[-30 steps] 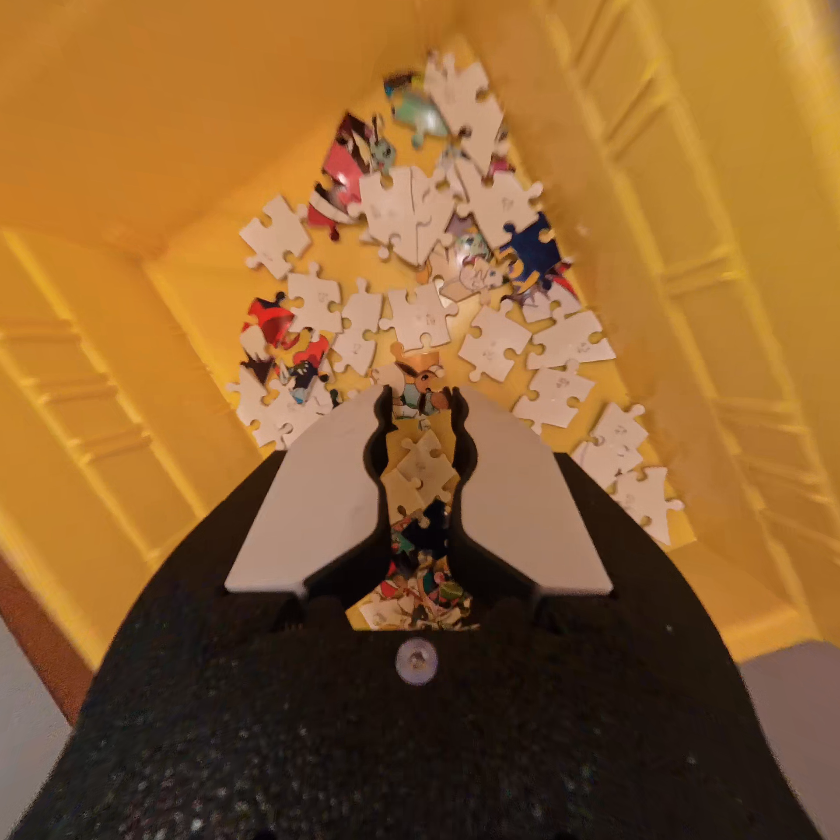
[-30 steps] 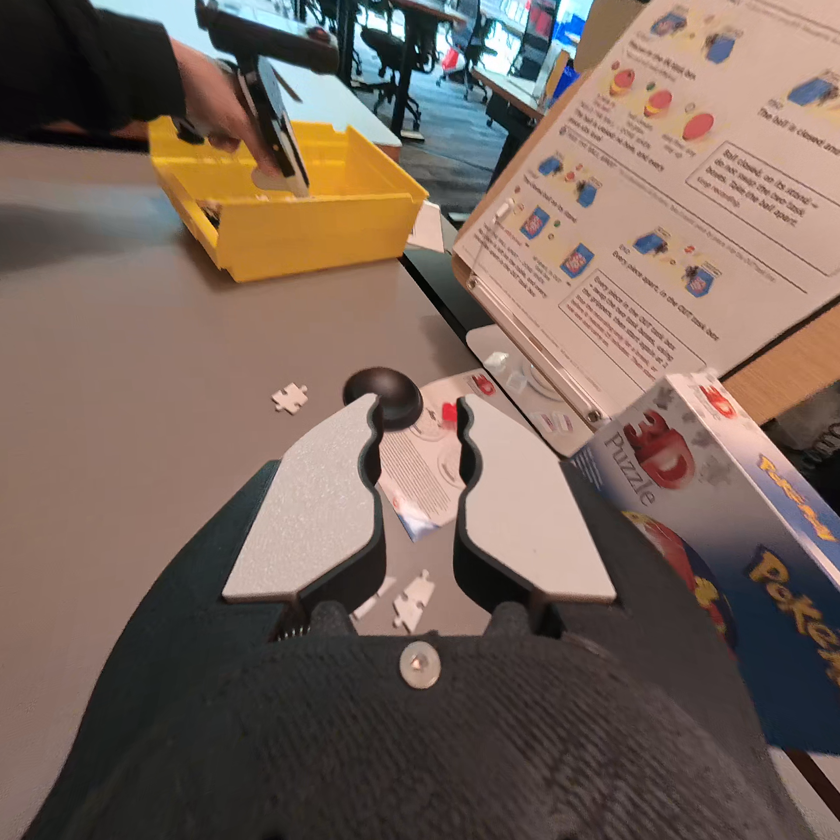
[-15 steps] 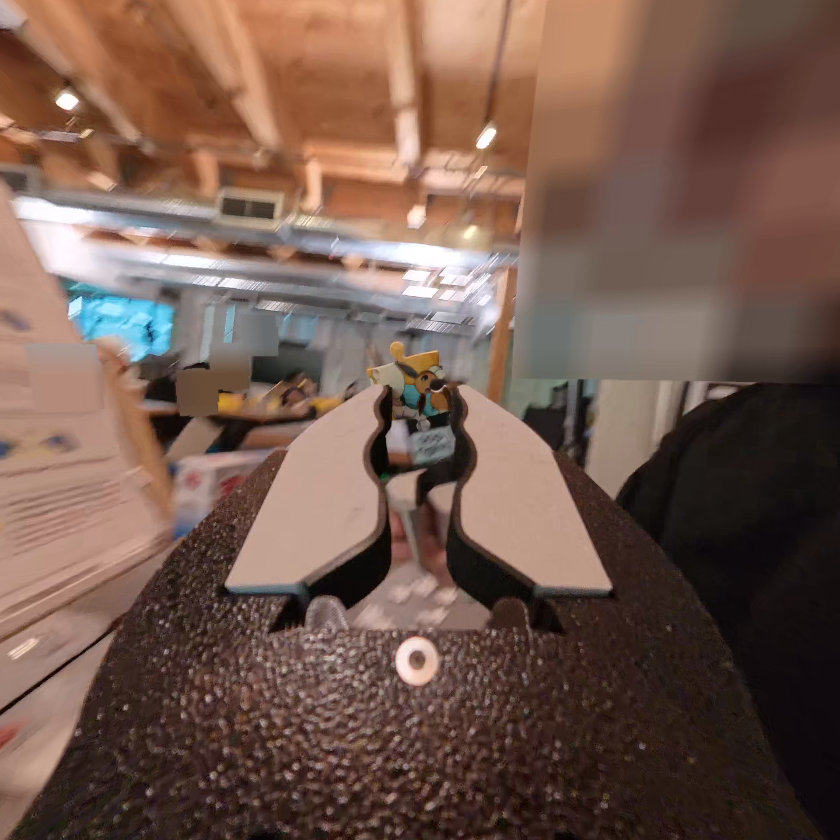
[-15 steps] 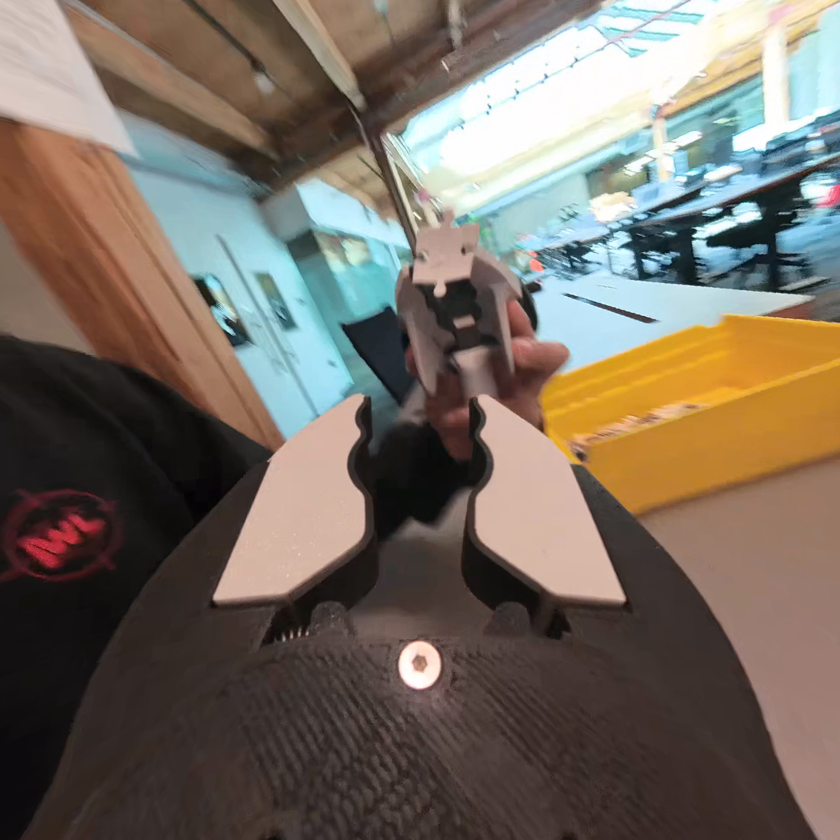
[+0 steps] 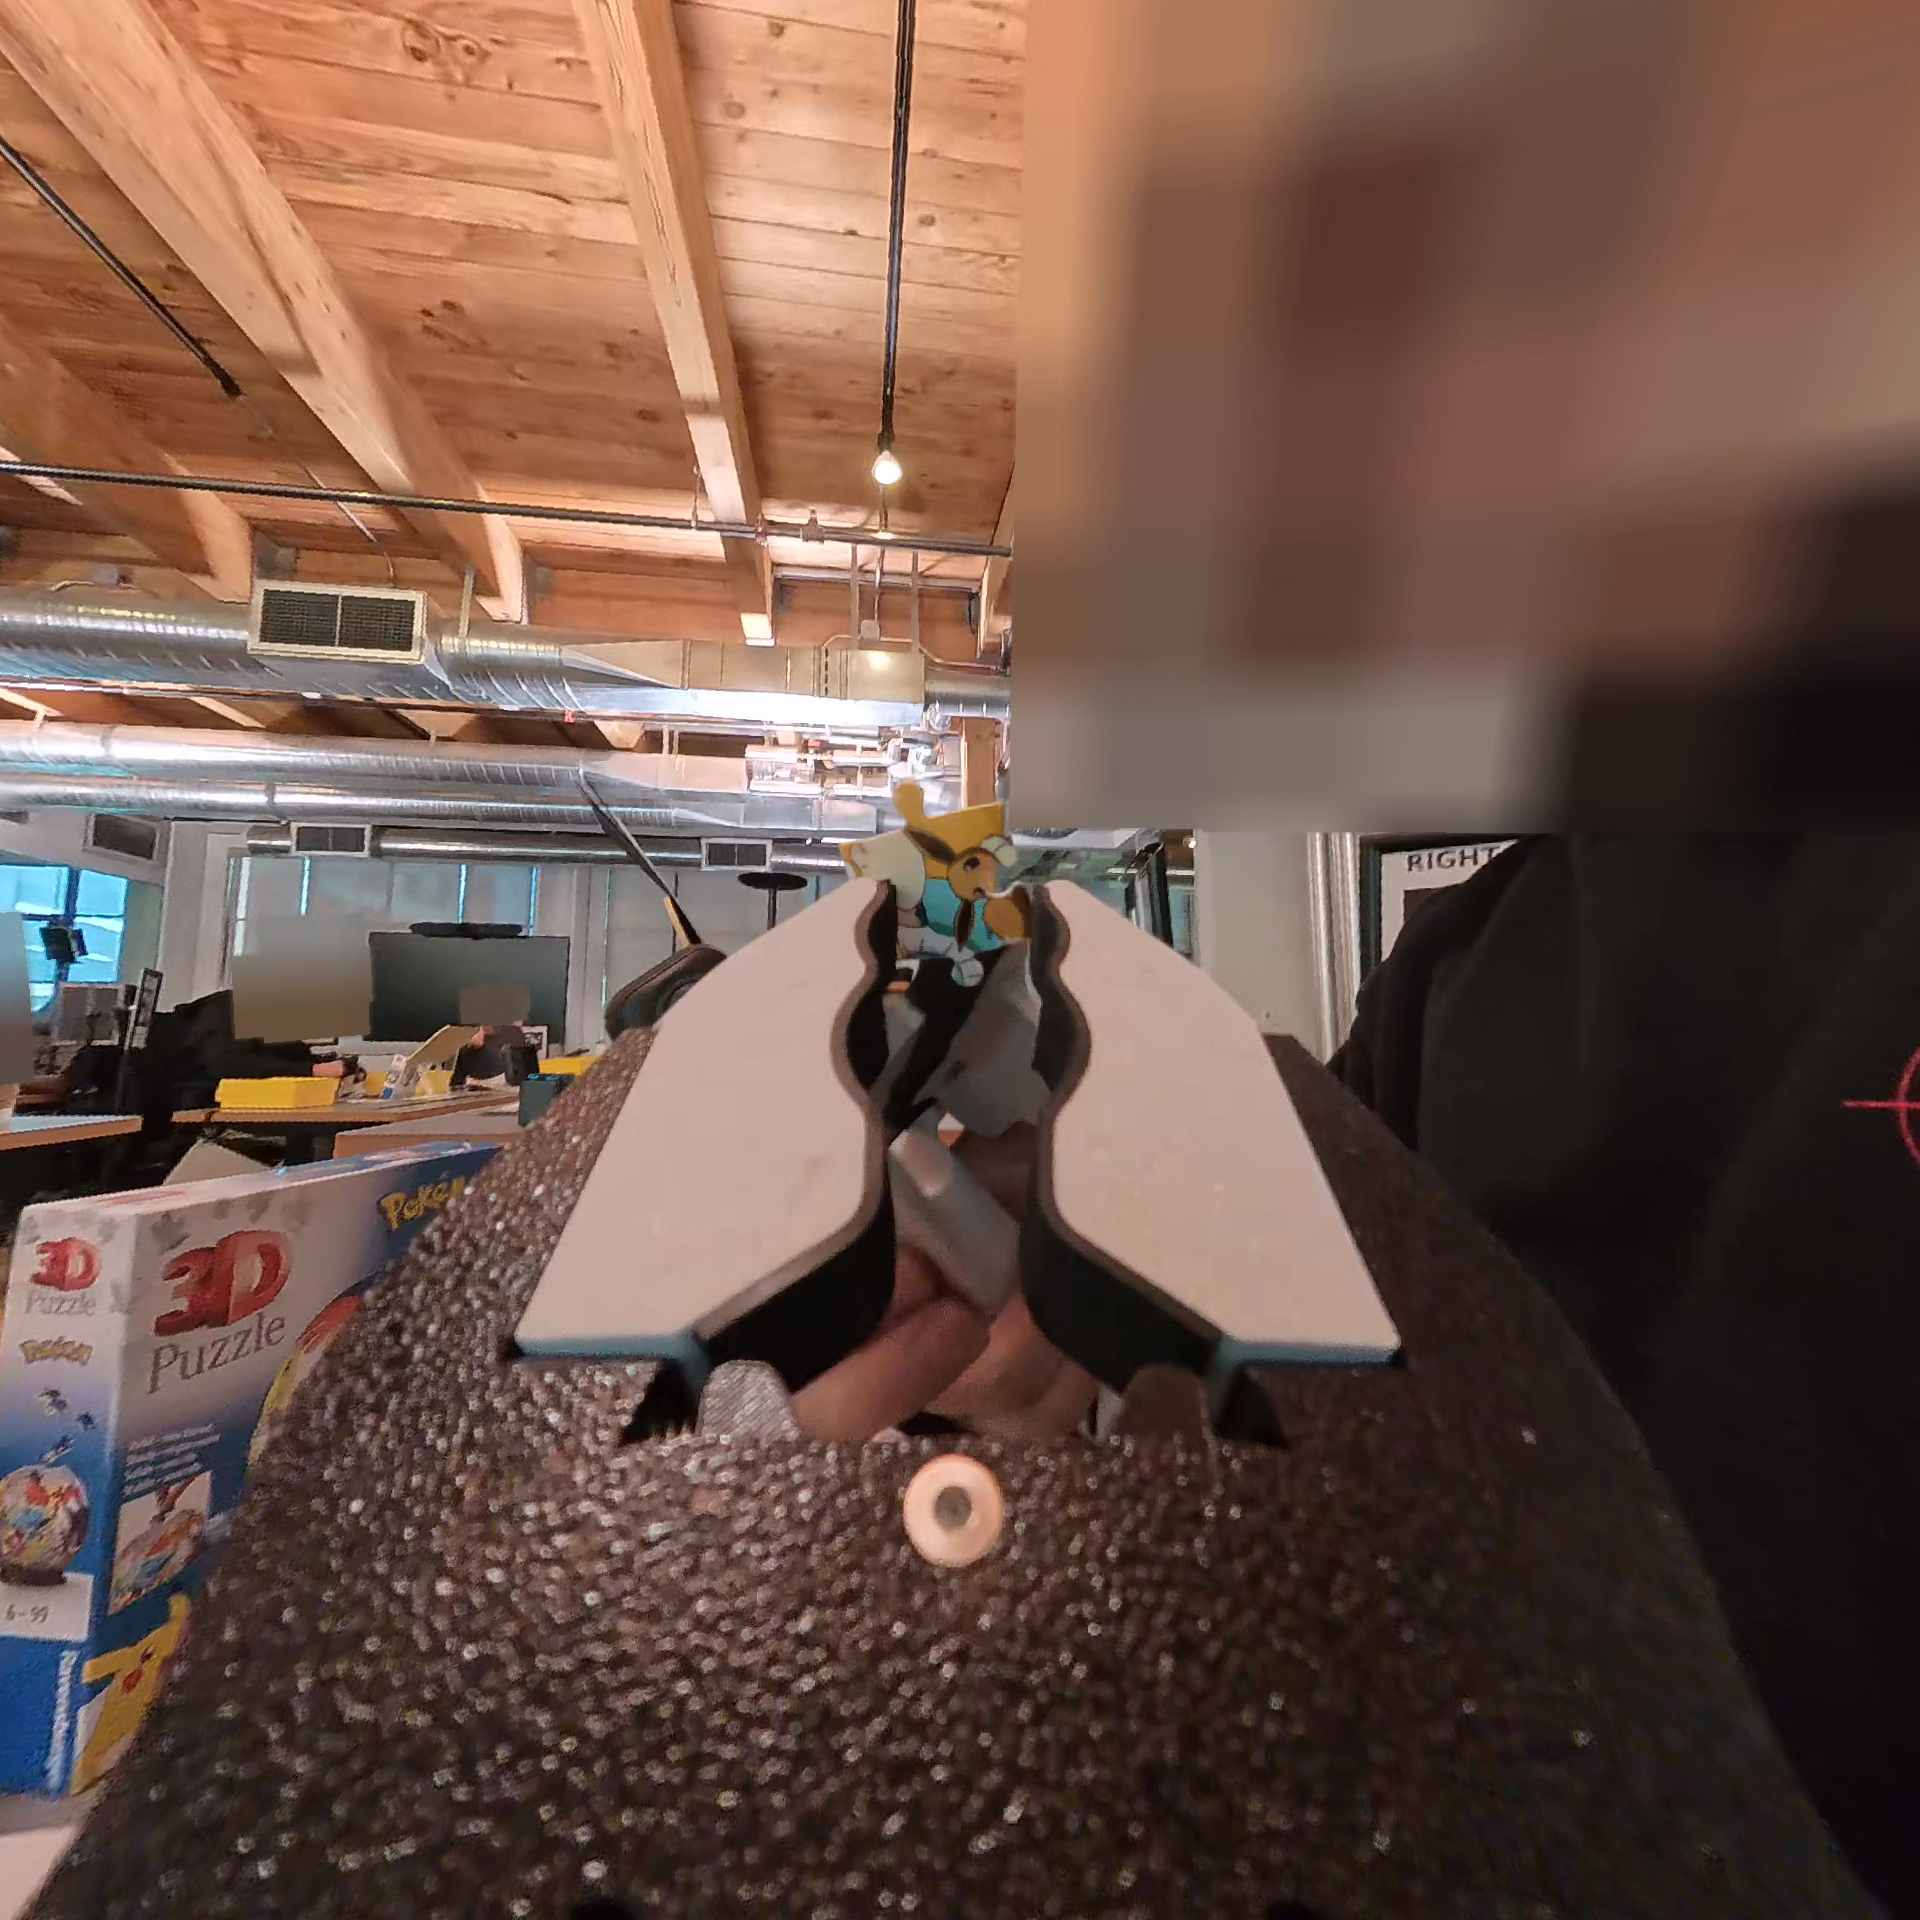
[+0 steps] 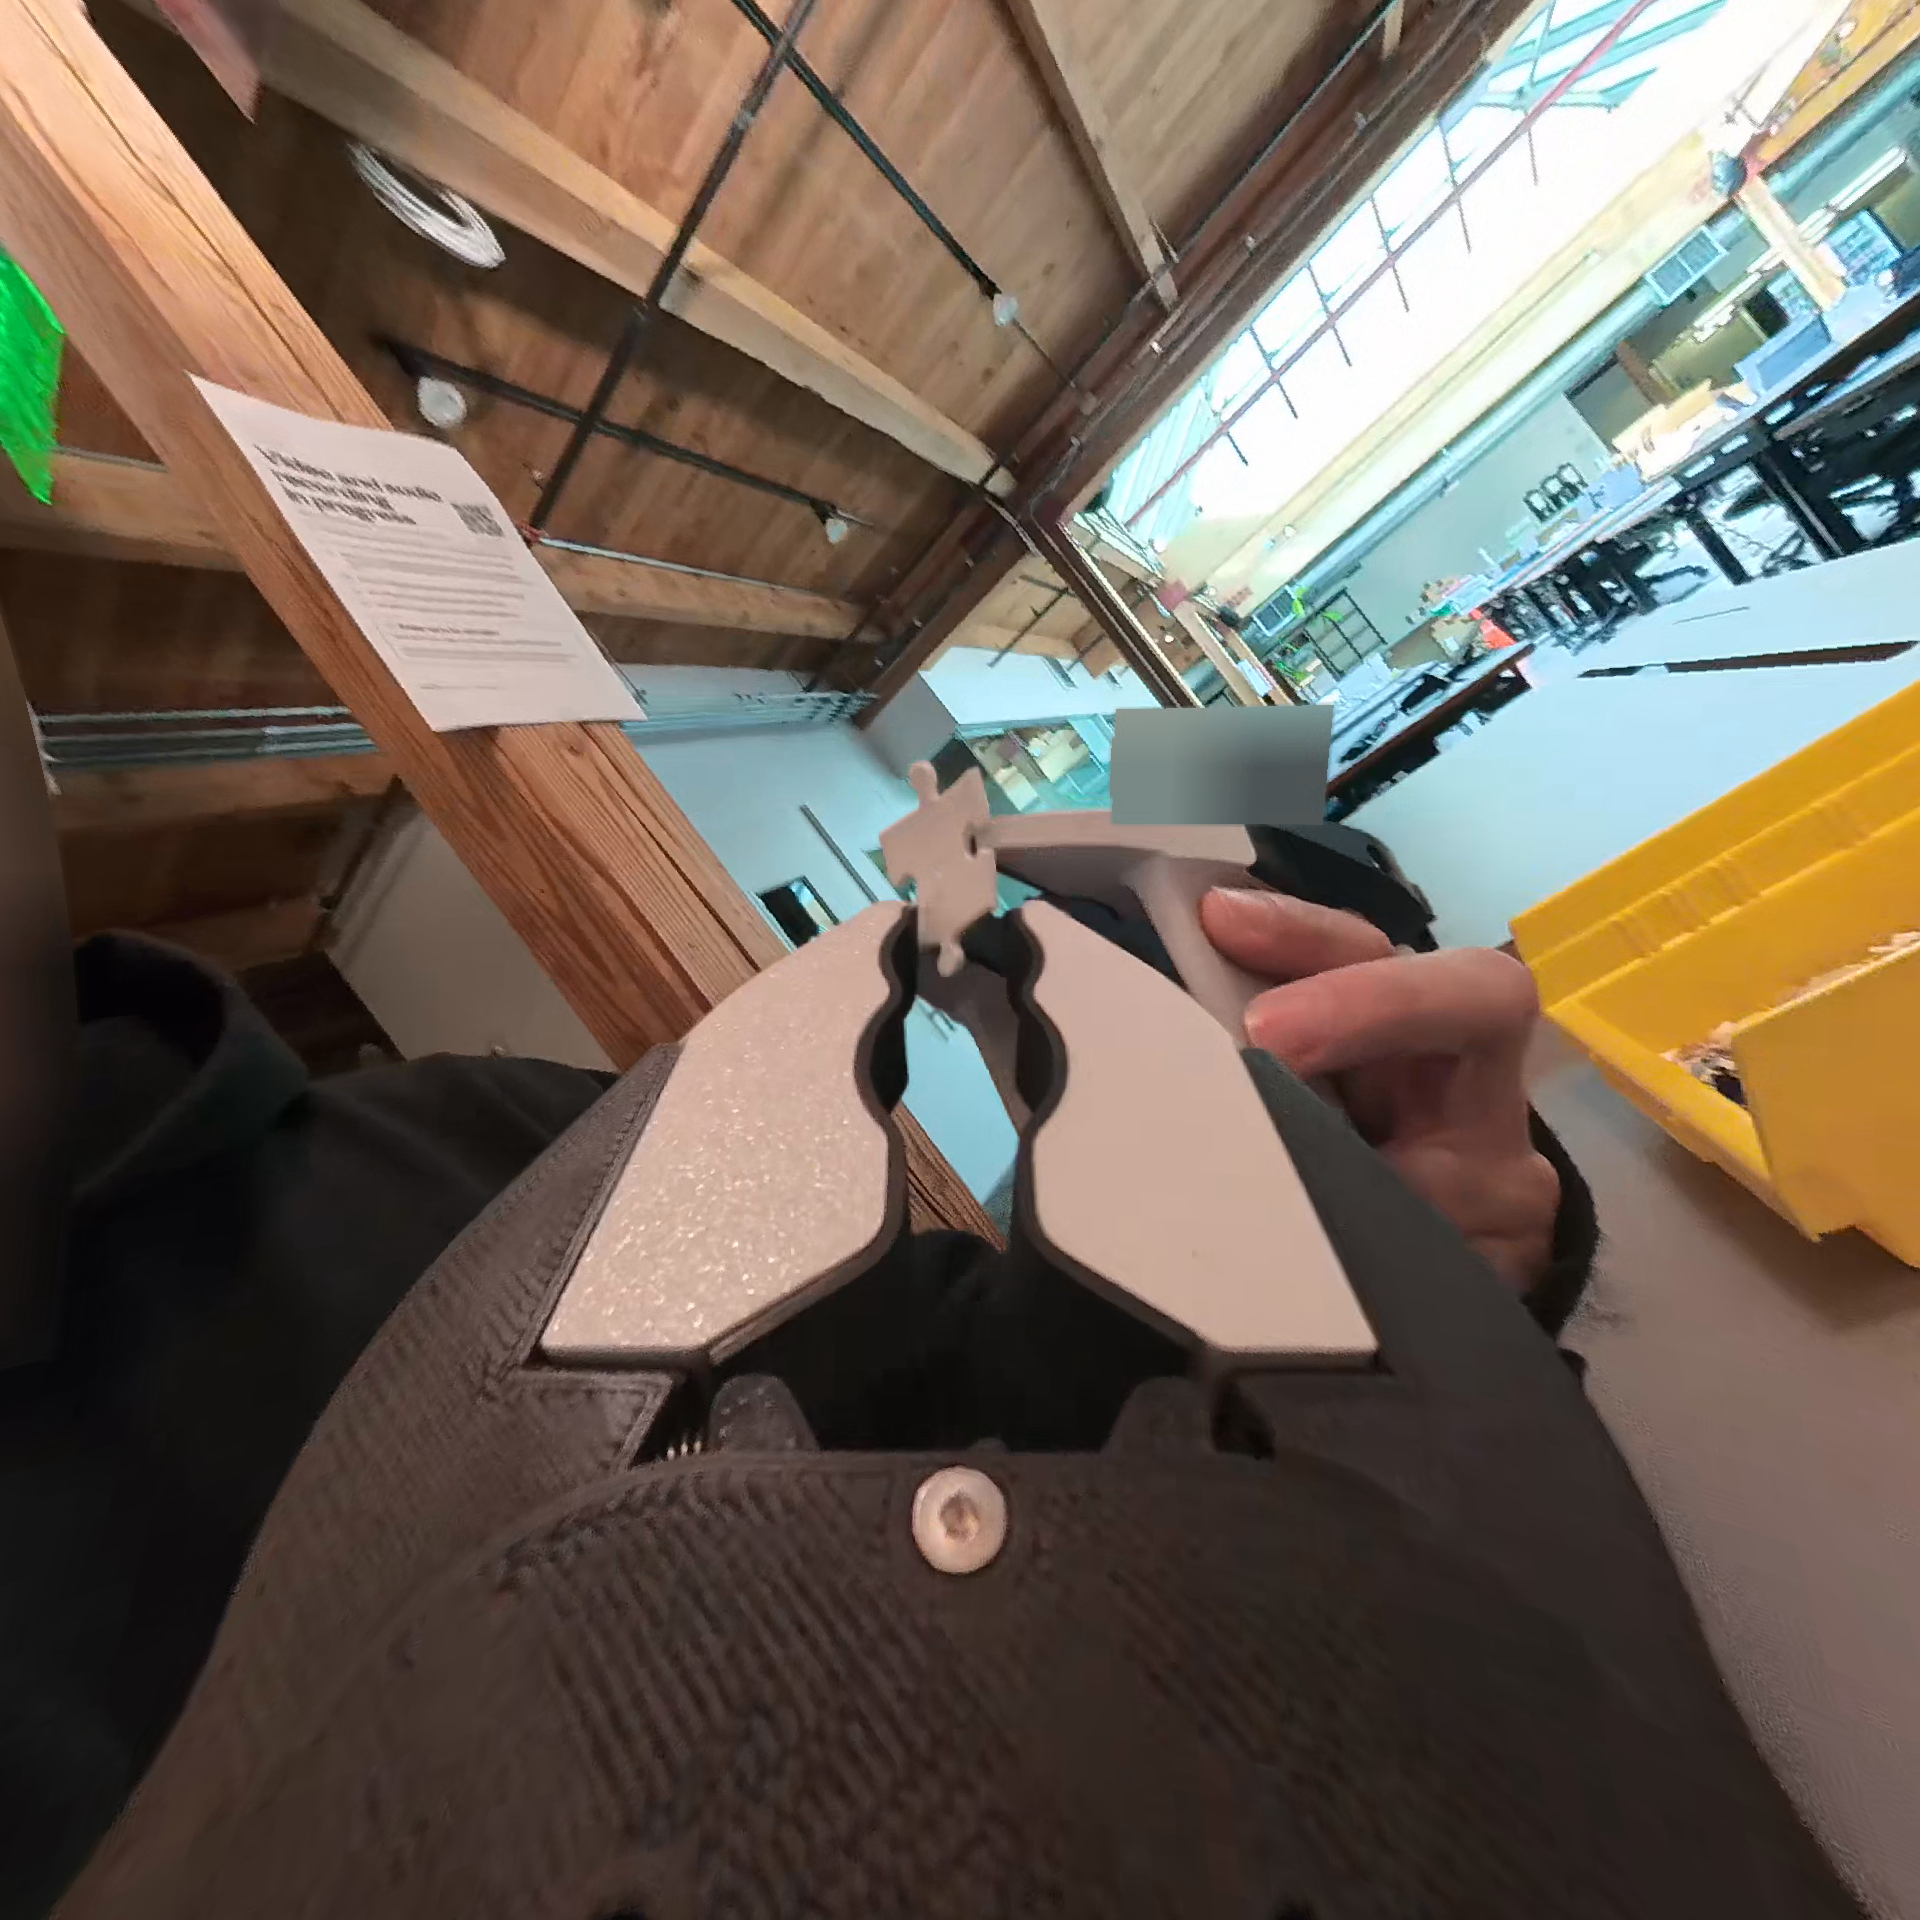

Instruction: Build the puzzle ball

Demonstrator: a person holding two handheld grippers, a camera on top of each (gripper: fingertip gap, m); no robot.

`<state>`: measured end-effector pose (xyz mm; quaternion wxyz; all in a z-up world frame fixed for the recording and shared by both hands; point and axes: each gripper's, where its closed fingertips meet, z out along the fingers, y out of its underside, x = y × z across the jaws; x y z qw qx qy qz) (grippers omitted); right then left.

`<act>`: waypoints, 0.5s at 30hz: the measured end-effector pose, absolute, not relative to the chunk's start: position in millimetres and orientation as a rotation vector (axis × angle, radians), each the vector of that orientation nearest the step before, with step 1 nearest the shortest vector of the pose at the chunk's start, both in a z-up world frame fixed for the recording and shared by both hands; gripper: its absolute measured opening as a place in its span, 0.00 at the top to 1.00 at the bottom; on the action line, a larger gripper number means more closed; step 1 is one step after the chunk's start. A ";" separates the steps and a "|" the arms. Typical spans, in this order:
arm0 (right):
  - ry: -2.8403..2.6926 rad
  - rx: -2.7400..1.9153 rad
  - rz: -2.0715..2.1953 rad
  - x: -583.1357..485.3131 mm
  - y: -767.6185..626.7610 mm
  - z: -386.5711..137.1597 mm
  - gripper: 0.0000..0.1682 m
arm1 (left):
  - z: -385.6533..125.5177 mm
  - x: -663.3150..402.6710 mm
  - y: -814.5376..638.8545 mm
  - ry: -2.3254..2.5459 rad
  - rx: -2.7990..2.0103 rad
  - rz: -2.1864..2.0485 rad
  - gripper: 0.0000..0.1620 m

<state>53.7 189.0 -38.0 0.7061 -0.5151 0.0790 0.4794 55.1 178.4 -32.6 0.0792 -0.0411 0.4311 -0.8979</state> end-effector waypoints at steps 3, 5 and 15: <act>0.171 -1.135 1.087 53.6 187.9 -37.5 0.94 | -36.8 55.0 175.1 1.321 -0.126 -2.654 0.86; 0.154 -1.126 1.087 56.2 184.4 -34.6 0.98 | -37.6 53.5 176.5 1.334 -0.122 -2.645 0.88; 0.251 -1.774 0.345 158.1 139.1 -121.1 0.98 | -85.6 85.6 197.7 1.708 -0.542 -1.933 0.79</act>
